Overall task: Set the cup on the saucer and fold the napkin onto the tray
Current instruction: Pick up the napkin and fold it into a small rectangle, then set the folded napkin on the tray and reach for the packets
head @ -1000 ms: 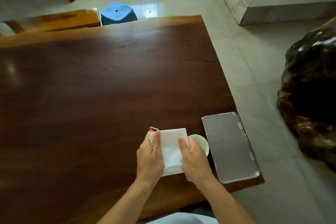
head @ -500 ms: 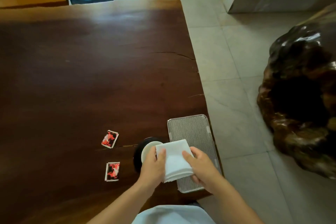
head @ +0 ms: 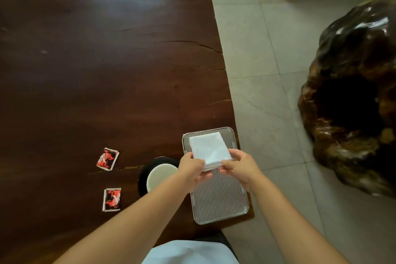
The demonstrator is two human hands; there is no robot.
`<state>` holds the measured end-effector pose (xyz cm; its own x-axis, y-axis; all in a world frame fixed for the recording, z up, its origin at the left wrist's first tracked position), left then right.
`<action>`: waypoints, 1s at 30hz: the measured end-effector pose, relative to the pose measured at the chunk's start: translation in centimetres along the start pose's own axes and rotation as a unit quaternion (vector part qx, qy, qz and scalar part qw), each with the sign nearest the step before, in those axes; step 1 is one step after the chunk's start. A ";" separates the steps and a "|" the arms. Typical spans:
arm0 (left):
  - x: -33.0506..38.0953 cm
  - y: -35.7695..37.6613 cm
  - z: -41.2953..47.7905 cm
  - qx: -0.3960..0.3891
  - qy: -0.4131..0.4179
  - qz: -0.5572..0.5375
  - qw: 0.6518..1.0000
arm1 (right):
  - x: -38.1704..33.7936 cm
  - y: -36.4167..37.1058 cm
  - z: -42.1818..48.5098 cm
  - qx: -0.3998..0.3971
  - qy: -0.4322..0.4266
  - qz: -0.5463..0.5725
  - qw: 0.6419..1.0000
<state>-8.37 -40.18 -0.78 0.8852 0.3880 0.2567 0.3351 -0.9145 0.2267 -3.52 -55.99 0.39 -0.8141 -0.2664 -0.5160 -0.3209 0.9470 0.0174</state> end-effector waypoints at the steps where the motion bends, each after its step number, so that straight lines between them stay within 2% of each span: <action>1: 0.4 -0.1 0.5 0.002 0.005 0.002 1.000 | 0.0 0.0 0.4 0.007 0.003 0.006 1.000; 5: 1.1 -0.6 2.2 0.020 0.013 0.017 1.000 | 0.4 -0.3 1.9 0.042 0.008 0.002 0.999; 9: 1.1 -0.9 3.6 0.046 0.029 0.103 0.993 | 1.0 -1.0 2.6 0.081 0.026 -0.037 0.996; 14: 1.9 -0.5 3.0 0.094 0.042 0.297 0.949 | 1.7 -1.7 3.3 0.110 0.033 -0.047 0.992; 20: 2.8 0.3 1.6 0.090 0.069 0.394 0.912 | 1.3 -1.9 2.7 0.148 0.049 -0.144 0.977; 25: 4.0 -1.5 -0.7 0.057 0.089 0.385 0.917 | -1.2 -1.8 0.5 0.207 -0.003 -0.225 0.952; 28: 4.9 -4.5 -2.0 0.050 0.112 0.227 0.966 | -1.9 -0.8 -0.3 0.191 -0.033 -0.209 0.959; 30: 5.9 -7.1 -3.6 0.067 0.137 0.161 0.975 | -2.5 0.5 -0.9 0.179 -0.053 -0.212 0.959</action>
<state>-6.71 -31.03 2.49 0.8379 0.0781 0.5401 0.1095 -0.9936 -0.0262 -2.07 -54.98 2.46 -0.5880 -0.6390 -0.4959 -0.4093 0.7638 -0.4991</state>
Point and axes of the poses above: each hand's wrist, its own z-axis towards the middle knuckle, its own y-axis out of the palm, x = y × z, the point moved 8 cm from there along z, towards the middle knuckle, and after that the axes turned 10 degrees about -x, right-handed, at the moved point
